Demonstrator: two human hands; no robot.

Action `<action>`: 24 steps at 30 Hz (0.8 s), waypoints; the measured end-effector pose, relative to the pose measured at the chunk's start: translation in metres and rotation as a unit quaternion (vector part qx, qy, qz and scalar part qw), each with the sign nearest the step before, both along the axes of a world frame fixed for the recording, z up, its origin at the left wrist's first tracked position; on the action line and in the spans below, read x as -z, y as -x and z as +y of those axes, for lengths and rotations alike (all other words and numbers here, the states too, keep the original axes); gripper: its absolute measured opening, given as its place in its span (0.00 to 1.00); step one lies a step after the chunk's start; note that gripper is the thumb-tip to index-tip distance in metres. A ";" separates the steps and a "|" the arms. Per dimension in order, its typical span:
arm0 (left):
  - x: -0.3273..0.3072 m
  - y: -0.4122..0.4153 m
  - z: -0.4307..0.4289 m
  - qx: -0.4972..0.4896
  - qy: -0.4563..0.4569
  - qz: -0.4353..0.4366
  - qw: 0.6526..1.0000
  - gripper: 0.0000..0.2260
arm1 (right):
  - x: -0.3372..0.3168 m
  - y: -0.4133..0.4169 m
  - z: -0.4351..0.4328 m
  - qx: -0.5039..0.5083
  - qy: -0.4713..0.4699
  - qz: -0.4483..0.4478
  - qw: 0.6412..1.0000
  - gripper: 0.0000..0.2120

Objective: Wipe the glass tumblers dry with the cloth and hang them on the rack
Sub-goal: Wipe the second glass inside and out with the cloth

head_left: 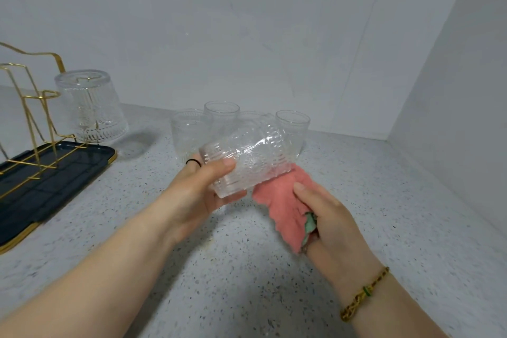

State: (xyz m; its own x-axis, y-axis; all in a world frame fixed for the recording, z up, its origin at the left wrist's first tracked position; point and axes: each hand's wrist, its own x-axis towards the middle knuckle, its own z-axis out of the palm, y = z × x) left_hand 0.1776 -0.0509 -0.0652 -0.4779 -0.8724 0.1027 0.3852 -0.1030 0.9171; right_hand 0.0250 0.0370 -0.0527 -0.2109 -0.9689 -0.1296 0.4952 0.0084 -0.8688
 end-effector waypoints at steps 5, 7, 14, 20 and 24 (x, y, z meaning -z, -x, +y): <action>0.002 0.002 0.007 0.043 0.043 -0.133 0.989 0.32 | -0.004 0.004 0.002 0.037 0.060 0.011 0.997 0.08; 0.001 0.003 0.013 0.073 0.077 -0.197 0.975 0.25 | -0.007 0.004 0.002 0.026 0.079 0.030 0.996 0.11; 0.002 0.009 0.017 0.018 0.062 -0.073 0.995 0.44 | -0.009 0.006 0.003 0.070 0.060 -0.069 0.993 0.16; 0.005 0.021 0.023 -0.081 0.146 -0.066 0.984 0.23 | 0.000 -0.015 0.004 -0.073 0.032 -0.149 0.986 0.17; 0.012 0.021 0.020 -0.126 0.172 -0.118 0.970 0.24 | 0.001 -0.019 0.003 -0.110 0.012 -0.172 0.979 0.16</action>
